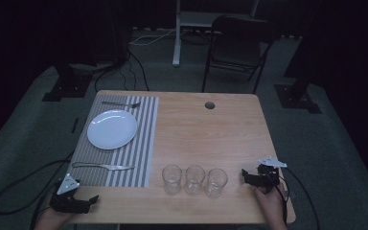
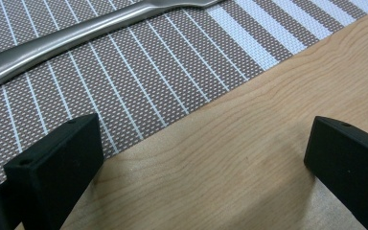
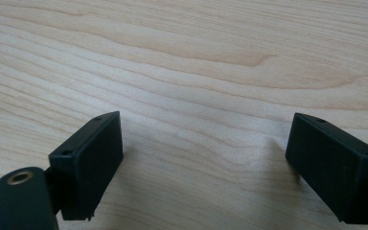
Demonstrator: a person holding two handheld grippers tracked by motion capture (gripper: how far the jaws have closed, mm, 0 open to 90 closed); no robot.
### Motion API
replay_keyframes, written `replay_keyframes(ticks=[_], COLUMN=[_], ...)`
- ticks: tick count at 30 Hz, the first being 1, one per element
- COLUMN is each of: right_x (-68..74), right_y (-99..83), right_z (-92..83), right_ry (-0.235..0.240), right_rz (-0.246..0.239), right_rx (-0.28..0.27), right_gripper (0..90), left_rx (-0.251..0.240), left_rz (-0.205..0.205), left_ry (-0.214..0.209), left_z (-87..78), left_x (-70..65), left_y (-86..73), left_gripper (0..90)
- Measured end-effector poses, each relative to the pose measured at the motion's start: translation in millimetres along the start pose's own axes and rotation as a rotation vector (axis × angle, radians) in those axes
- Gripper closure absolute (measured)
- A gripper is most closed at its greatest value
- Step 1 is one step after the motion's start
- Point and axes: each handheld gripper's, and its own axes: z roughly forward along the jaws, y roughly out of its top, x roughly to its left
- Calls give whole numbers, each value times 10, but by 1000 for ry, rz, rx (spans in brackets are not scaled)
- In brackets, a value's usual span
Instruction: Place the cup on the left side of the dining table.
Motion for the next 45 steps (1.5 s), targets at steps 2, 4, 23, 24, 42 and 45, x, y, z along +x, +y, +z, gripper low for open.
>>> replay_keyframes(ticks=[2,4,23,24,42,45], right_x=[0,0,0,0,0,0], right_y=[0,0,-1,-1,-1,-1], right_z=[0,0,0,0,0,0], right_ry=[0,0,0,0,0,0], right_rz=[0,0,0,0,-1,0], right_rx=[0,0,0,0,0,0], right_gripper=[121,121,121,121,121,121], left_rx=[9,17,-19,-10,-49,-50], left_rz=[-2,2,-12,-12,12,21], left_ry=[0,-3,-33,-27,-91,-104], left_z=[3,1,-5,0,4,28], left_x=[2,7,28,20,-113,-172], left_y=[13,20,67,79,250,299], left_gripper=[1,1,21,21,21,21])
